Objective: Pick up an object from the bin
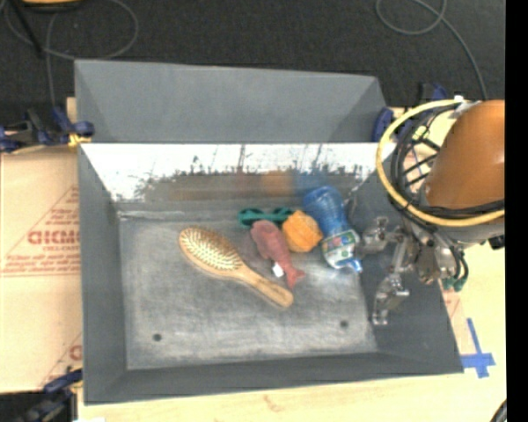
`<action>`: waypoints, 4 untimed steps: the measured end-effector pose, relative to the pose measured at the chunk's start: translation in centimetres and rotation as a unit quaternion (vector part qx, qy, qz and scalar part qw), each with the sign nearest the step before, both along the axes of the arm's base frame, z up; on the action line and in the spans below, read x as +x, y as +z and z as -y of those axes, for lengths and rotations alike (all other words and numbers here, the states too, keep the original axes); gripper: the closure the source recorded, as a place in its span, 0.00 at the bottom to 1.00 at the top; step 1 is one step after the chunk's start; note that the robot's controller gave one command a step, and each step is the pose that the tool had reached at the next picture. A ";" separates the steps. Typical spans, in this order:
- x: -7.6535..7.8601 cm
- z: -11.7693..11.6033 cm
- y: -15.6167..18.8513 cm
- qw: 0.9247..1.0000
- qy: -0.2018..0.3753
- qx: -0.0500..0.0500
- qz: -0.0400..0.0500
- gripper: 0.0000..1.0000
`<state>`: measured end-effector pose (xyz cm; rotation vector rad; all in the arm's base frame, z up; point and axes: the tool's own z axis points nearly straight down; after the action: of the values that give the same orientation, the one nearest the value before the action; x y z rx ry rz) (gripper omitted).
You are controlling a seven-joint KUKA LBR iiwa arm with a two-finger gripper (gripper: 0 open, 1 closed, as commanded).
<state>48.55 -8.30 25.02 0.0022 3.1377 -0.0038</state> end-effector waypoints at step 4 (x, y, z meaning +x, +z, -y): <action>3.6 -6.9 -15.4 0.982 -0.187 0.002 0.000 0.00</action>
Offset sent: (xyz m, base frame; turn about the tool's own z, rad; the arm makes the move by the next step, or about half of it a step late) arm 0.0424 0.0767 -0.0902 0.2347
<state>52.11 -1.39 9.66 0.5889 3.0822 0.0024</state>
